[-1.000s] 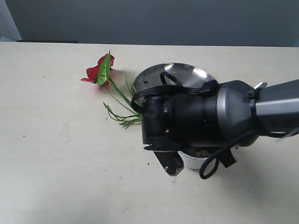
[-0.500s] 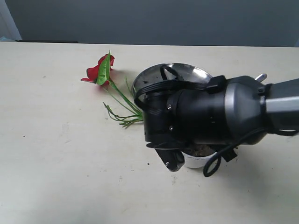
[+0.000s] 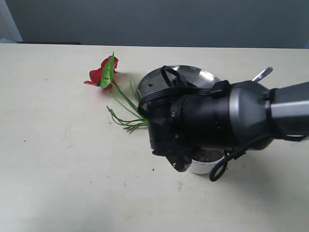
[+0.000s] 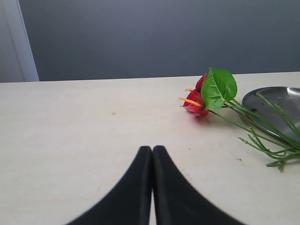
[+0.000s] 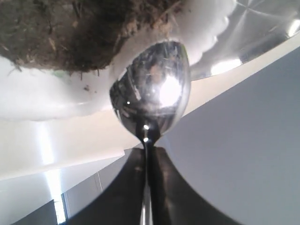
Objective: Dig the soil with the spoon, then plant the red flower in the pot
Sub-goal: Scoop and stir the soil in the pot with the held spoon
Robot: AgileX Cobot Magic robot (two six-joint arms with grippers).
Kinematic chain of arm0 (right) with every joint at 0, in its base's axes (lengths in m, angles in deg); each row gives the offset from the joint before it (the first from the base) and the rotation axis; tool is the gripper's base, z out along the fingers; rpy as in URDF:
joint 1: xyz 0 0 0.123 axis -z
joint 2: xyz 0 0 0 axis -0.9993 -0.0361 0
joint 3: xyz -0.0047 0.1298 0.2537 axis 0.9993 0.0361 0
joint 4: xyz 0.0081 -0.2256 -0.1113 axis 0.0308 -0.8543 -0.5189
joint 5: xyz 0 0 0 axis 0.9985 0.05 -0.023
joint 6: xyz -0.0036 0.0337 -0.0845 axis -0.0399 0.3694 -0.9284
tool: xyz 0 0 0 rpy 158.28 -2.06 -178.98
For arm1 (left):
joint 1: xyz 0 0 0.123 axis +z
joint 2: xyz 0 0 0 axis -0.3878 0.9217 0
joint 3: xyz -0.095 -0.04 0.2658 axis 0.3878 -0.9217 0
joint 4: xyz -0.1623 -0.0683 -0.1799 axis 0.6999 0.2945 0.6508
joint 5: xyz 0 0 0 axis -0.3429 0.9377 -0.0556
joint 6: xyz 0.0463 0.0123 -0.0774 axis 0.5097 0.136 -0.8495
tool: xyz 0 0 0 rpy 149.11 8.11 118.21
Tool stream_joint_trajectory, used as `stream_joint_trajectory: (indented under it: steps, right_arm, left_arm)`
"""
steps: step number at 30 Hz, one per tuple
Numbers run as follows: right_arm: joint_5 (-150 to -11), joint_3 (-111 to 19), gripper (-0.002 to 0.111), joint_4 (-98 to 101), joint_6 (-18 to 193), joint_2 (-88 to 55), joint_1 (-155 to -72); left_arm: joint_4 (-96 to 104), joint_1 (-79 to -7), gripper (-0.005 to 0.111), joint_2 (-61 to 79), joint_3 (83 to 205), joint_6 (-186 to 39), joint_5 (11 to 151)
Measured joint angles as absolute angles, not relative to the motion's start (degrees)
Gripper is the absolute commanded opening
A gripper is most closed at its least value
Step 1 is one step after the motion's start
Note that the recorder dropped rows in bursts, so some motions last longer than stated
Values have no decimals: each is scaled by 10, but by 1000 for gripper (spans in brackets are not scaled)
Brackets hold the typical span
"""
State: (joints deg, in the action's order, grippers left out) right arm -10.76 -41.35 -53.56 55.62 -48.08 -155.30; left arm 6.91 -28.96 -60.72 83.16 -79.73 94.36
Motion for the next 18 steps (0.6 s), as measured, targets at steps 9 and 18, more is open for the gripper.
stream_joint_trajectory:
  steps: [9, 18]
  right_arm:
    - [-109, -413, -1, -536, 557, -456, -1553]
    - [-109, -413, -1, -531, 557, -499, -1553]
  left_arm:
    - [69, -290, 0, -607, 832, -797, 944]
    - [69, -290, 0, -607, 832, -797, 944]
